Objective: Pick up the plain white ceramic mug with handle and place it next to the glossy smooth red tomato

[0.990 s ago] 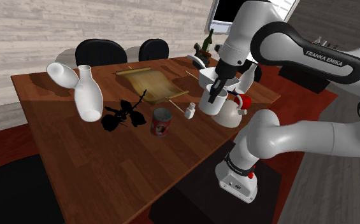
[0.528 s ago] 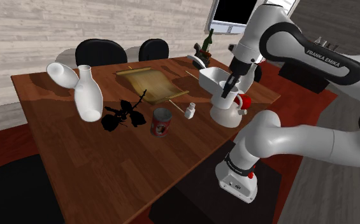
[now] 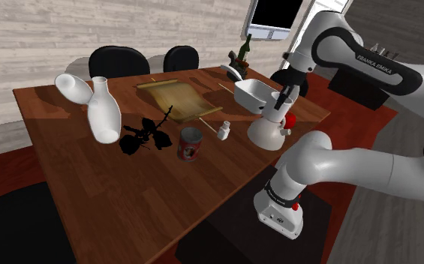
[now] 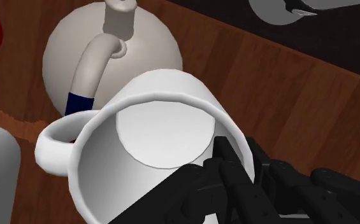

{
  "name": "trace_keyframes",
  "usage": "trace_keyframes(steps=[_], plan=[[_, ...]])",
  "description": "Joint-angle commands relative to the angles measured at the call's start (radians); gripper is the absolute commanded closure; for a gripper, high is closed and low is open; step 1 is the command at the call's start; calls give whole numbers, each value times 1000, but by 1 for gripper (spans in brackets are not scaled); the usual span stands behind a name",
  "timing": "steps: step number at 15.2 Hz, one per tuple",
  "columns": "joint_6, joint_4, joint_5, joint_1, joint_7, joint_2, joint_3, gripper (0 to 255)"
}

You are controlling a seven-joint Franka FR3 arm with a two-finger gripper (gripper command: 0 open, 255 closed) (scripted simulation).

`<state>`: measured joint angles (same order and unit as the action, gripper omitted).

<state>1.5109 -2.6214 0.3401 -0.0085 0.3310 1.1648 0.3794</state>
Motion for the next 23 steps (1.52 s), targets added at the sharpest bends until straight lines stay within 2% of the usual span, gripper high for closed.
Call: trace_keyframes(steps=[1, 6, 12, 18, 23], plan=[[-3, 22, 47, -15, 49, -9, 53, 255], [13, 104, 150, -29, 164, -69, 189, 255], [42, 236, 245, -4, 296, -164, 353, 255], [73, 401, 304, 67, 425, -272, 525, 255], [93, 566, 327, 173, 532, -362, 691, 255]])
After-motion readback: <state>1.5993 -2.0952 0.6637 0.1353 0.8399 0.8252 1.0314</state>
